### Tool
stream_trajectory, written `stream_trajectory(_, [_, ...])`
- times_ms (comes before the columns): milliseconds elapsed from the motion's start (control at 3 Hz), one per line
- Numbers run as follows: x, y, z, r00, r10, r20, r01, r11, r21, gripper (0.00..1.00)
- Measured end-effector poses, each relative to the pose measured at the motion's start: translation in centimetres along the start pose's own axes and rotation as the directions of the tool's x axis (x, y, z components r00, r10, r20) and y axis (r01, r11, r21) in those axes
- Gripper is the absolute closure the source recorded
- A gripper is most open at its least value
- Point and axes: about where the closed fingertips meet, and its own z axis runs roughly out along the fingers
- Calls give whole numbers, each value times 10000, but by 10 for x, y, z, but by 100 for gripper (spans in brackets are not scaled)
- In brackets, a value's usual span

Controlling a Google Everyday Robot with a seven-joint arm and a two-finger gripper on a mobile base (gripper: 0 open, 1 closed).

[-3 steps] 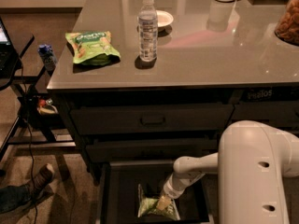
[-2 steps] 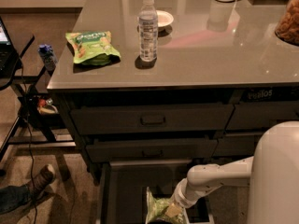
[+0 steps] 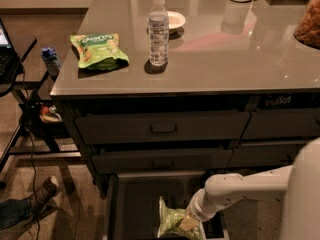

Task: Pick green jalapeno chip bag from bottom drawer and place on counter

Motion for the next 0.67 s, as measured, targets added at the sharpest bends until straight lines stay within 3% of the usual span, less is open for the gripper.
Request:
stream_trajectory(333, [-13,6,-48,9998,125,150,-133,9987,501,100])
stream_trajectory(667, [-29,5,-111,9996,-9,269,-27,9911,1333,100])
